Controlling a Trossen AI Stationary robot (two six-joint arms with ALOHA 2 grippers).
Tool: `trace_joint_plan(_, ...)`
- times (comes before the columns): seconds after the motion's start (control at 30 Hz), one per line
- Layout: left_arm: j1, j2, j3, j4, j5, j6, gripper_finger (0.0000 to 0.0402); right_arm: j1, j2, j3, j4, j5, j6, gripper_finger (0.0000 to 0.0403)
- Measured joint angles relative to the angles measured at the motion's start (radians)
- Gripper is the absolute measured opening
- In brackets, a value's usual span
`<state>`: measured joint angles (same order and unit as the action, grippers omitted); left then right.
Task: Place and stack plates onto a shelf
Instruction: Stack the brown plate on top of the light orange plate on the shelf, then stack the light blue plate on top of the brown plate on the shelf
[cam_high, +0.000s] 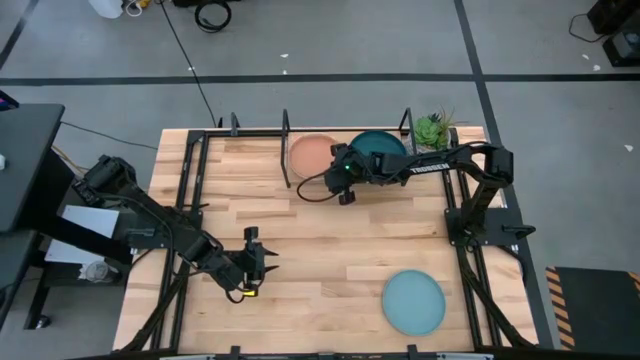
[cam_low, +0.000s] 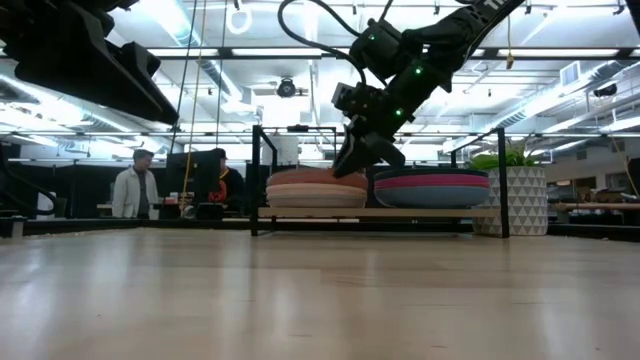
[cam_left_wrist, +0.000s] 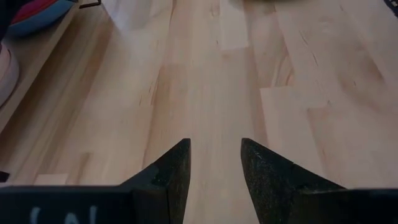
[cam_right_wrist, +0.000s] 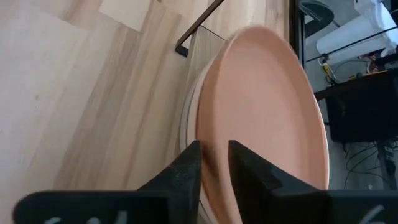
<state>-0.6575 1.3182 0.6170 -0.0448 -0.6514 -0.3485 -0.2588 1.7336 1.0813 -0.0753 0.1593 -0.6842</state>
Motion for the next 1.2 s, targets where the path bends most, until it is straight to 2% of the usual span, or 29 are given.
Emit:
trace_joint_plan(0.23,0.000,0.000,0.000,0.002,0.000,0.001,0.0148,0.017,0.000,0.000,0.000,0.004,0.033,0.0118)
trace_joint_plan(0.37,0.000,0.000,0.000,0.002,0.000,0.002,0.0148,0.052,-0.013,0.000,-0.003,0.098,0.032,0.0122)
trace_joint_plan(0.5,0.000,0.001,0.000,-0.004,0.000,0.003,0.0148,0.105,-0.036,0.000,-0.029,0.161,0.034,0.0122)
trace_joint_plan(0.67,0.000,0.001,0.000,-0.005,-0.004,0.004,0.0148,0.193,-0.058,0.000,-0.051,0.155,0.081,0.0123)
trace_joint_plan(0.8,0.000,0.001,0.000,-0.005,-0.048,0.005,0.0148,0.269,-0.061,0.000,-0.089,0.157,0.119,0.0122)
trace_joint_plan(0.9,0.005,0.001,0.000,-0.005,-0.094,0.052,0.0148,0.324,-0.061,0.000,-0.152,0.158,0.173,0.0122)
trace_joint_plan(1.2,0.107,0.001,0.001,-0.002,-0.105,0.268,0.0148,0.468,-0.061,0.000,-0.400,0.159,0.472,0.0122)
